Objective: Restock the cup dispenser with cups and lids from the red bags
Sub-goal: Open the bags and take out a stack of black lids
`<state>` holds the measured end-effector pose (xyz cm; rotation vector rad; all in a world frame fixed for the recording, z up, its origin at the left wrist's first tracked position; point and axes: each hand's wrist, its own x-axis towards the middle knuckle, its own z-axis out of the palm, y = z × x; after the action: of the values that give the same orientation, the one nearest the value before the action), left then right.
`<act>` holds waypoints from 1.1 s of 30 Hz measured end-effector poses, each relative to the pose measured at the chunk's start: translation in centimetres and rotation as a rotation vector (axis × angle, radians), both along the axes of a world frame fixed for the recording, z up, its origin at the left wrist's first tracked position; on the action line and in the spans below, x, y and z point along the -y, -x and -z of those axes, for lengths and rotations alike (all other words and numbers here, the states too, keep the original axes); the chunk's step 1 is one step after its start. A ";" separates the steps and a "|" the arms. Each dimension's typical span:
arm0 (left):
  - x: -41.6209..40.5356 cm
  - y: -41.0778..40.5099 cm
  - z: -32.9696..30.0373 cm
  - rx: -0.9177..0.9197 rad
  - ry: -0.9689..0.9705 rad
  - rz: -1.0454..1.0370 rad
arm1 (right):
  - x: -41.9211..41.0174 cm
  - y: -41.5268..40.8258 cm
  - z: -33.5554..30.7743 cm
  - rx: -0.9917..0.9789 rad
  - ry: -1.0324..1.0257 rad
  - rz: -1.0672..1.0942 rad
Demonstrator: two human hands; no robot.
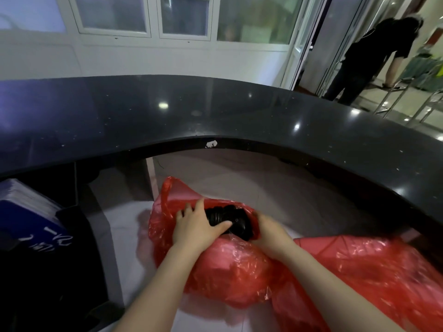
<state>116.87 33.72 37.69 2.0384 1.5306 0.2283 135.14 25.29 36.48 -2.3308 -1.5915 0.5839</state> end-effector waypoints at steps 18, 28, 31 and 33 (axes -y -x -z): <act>-0.5 0.5 1.2 0.043 0.044 0.002 | -0.2 1.1 -1.8 0.579 -0.230 -0.557; -0.4 -2.2 1.6 0.016 -0.006 -0.038 | -0.6 2.1 0.7 0.611 -0.175 -0.449; -0.9 -2.3 1.6 0.025 0.010 -0.035 | -1.1 2.6 0.9 0.613 -0.211 -0.389; -1.3 -2.2 1.7 0.032 0.010 -0.026 | -1.7 2.7 0.8 0.589 -0.204 -0.333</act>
<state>119.06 34.97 36.02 1.9991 1.5367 0.2616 132.41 26.97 35.73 -2.2095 -2.1903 -0.2380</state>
